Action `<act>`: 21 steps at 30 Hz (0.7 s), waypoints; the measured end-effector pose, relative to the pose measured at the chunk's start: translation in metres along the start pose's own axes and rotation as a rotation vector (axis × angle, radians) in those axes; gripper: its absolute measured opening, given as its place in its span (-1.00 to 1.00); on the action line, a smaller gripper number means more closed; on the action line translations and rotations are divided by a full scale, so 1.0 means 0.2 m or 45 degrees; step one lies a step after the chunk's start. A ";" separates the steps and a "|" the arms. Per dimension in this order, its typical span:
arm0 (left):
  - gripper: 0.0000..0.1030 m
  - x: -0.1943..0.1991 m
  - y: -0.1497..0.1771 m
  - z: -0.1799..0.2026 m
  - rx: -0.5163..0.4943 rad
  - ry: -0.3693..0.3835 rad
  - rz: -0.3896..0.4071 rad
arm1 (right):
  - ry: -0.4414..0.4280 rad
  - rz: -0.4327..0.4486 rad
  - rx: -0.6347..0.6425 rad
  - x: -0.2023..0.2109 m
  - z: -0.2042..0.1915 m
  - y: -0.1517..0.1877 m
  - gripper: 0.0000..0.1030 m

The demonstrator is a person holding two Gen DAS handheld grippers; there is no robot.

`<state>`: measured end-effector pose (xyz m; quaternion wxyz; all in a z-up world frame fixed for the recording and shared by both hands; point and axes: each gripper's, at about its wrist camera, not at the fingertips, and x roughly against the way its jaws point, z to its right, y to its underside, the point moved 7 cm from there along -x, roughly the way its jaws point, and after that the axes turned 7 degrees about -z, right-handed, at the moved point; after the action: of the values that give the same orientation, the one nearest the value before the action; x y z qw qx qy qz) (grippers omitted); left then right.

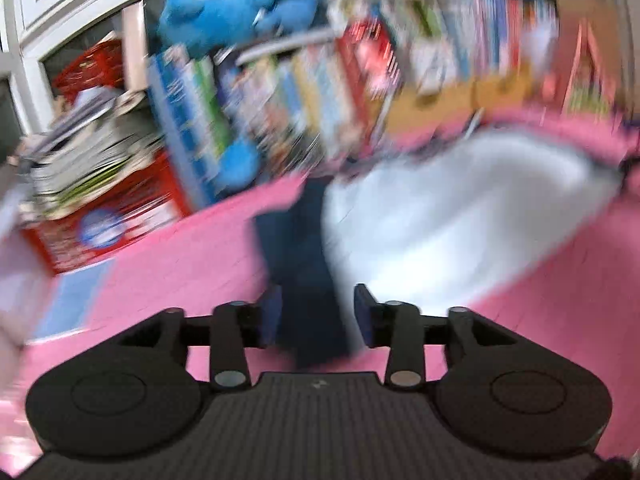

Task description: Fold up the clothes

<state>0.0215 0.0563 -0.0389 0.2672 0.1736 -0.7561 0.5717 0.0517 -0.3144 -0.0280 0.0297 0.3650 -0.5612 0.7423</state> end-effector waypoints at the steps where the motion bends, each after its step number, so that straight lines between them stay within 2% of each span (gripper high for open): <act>1: -0.15 -0.05 -0.04 0.07 0.037 0.023 0.019 | 0.007 0.051 -0.045 -0.01 -0.04 -0.05 0.66; 3: -0.15 -0.16 -0.10 0.21 0.093 0.039 0.029 | -0.014 0.106 -0.134 -0.08 -0.16 -0.14 0.66; 5: -0.16 -0.29 -0.10 0.27 0.091 -0.010 -0.032 | -0.049 0.103 -0.188 -0.19 -0.31 -0.22 0.66; 7: -0.13 -0.40 -0.08 0.31 0.067 -0.074 -0.103 | -0.067 0.042 -0.181 -0.32 -0.46 -0.27 0.66; 10: -0.01 -0.42 -0.03 0.33 -0.032 -0.147 -0.077 | -0.047 -0.103 -0.145 -0.47 -0.58 -0.25 0.66; 13: 0.03 -0.40 0.02 0.32 -0.114 -0.167 -0.072 | 0.061 -0.206 -0.214 -0.52 -0.43 -0.14 0.78; 15: 0.14 -0.39 0.04 0.27 -0.108 -0.153 -0.068 | 0.138 -0.252 -0.284 -0.51 -0.30 -0.06 0.80; 17: 0.40 -0.39 0.06 0.22 -0.094 -0.145 -0.061 | 0.306 -0.258 -0.301 -0.44 -0.07 0.04 0.80; 18: 0.41 -0.39 0.08 0.20 -0.075 -0.136 -0.065 | 0.359 -0.271 -0.327 -0.41 0.03 0.10 0.82; 19: 0.41 -0.39 0.09 0.16 -0.041 -0.133 -0.079 | 0.383 -0.286 -0.411 -0.38 0.15 0.17 0.97; 21: 0.41 -0.38 0.13 0.05 0.015 -0.198 -0.100 | 0.361 -0.291 -0.530 -0.32 0.31 0.27 1.00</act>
<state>0.0643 0.0504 -0.1074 0.2288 0.2486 -0.7638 0.5499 0.1047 -0.3634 -0.1016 0.2659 0.3043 -0.6470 0.6466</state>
